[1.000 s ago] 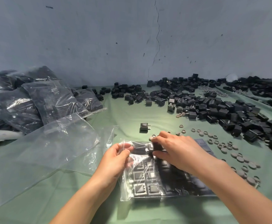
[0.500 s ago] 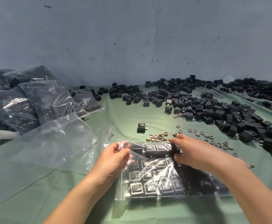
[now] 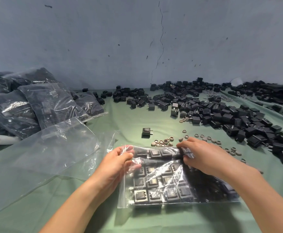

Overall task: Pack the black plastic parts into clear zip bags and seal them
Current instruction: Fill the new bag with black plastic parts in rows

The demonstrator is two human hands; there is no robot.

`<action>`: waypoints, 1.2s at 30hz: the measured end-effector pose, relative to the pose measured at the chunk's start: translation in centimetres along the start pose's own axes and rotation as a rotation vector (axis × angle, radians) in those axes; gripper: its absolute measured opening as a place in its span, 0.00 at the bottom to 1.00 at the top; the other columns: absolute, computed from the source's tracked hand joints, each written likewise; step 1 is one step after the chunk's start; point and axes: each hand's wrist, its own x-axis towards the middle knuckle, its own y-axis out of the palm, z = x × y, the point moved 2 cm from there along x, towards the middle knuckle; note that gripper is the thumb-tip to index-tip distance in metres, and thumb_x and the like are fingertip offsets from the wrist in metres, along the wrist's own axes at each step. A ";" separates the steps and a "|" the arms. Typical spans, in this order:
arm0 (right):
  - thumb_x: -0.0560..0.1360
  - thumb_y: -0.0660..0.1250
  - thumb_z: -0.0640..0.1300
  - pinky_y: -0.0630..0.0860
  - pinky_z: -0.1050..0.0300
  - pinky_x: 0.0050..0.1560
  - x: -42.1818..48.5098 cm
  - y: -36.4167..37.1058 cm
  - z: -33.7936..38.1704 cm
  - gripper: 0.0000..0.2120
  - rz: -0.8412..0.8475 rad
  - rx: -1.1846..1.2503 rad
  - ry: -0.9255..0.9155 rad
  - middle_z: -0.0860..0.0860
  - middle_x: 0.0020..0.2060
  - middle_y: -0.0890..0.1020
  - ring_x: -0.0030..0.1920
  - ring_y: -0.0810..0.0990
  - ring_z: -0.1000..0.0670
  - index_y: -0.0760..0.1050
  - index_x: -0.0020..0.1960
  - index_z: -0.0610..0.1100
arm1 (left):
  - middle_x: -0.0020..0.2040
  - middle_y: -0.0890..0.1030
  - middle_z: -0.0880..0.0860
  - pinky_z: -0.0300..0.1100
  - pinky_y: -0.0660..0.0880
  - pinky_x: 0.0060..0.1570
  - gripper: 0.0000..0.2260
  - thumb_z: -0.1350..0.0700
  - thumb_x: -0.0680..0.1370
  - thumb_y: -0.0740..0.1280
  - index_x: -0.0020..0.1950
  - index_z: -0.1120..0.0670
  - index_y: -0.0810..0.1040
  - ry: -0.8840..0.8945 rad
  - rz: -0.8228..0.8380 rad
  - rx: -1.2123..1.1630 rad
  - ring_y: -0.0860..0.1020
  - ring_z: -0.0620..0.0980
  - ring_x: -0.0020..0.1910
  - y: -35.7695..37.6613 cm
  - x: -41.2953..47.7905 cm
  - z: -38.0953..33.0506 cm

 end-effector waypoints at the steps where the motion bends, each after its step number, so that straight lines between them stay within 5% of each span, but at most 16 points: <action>1: 0.80 0.65 0.52 0.79 0.56 0.55 0.0 0.0 0.0 0.25 0.003 0.010 0.002 0.62 0.69 0.69 0.57 0.77 0.56 0.64 0.75 0.58 | 0.43 0.86 0.54 0.43 0.83 0.37 0.06 0.68 0.80 0.63 0.54 0.61 0.77 0.014 -0.010 0.055 0.83 0.46 0.33 -0.2 0.1 -0.1; 4: 0.80 0.65 0.52 0.79 0.55 0.56 0.0 0.1 -0.3 0.26 0.003 0.029 -0.001 0.61 0.69 0.69 0.59 0.76 0.57 0.63 0.76 0.57 | 0.46 0.84 0.53 0.46 0.80 0.46 0.06 0.64 0.80 0.65 0.53 0.55 0.80 0.082 -0.045 0.271 0.82 0.45 0.37 -0.6 0.0 0.0; 12: 0.79 0.66 0.56 0.79 0.54 0.58 0.1 0.8 -0.3 0.29 0.021 0.100 -0.040 0.61 0.67 0.71 0.58 0.77 0.57 0.61 0.78 0.59 | 0.54 0.82 0.53 0.30 0.77 0.36 0.09 0.68 0.80 0.62 0.55 0.56 0.77 0.050 -0.036 0.154 0.83 0.39 0.37 0.3 -0.1 0.4; 17: 0.78 0.65 0.59 0.78 0.54 0.59 0.4 0.8 -0.2 0.27 -0.002 0.119 -0.039 0.62 0.65 0.72 0.60 0.76 0.58 0.64 0.76 0.60 | 0.58 0.81 0.53 0.33 0.75 0.43 0.11 0.65 0.81 0.62 0.55 0.50 0.77 0.147 -0.057 0.377 0.81 0.43 0.43 0.4 -0.4 0.7; 21: 0.79 0.64 0.59 0.79 0.56 0.53 0.6 1.0 -0.1 0.25 -0.023 0.106 -0.030 0.62 0.61 0.72 0.55 0.78 0.57 0.66 0.74 0.59 | 0.55 0.82 0.49 0.29 0.75 0.36 0.09 0.64 0.81 0.63 0.54 0.51 0.78 0.186 -0.095 0.413 0.85 0.45 0.42 0.3 -0.4 0.8; 26: 0.79 0.61 0.61 0.78 0.54 0.55 0.7 0.9 -0.3 0.22 -0.032 0.129 -0.031 0.64 0.63 0.71 0.54 0.77 0.58 0.68 0.72 0.60 | 0.51 0.86 0.52 0.37 0.78 0.43 0.09 0.66 0.81 0.63 0.53 0.53 0.78 0.124 -0.094 0.344 0.83 0.43 0.42 0.1 -0.3 0.7; 31: 0.74 0.61 0.68 0.78 0.59 0.53 1.0 1.1 1.6 0.32 -0.021 0.097 -0.093 0.65 0.67 0.70 0.53 0.72 0.61 0.61 0.76 0.63 | 0.30 0.81 0.44 0.30 0.71 0.28 0.07 0.64 0.80 0.65 0.55 0.54 0.78 0.153 -0.098 0.455 0.74 0.38 0.26 0.2 -0.2 0.9; 36: 0.78 0.59 0.66 0.77 0.59 0.50 0.7 1.0 2.5 0.27 -0.088 0.019 -0.100 0.63 0.67 0.71 0.56 0.77 0.58 0.63 0.76 0.62 | 0.48 0.86 0.57 0.38 0.80 0.37 0.09 0.68 0.80 0.62 0.57 0.60 0.76 0.061 -0.004 0.191 0.84 0.48 0.42 0.7 -0.7 0.4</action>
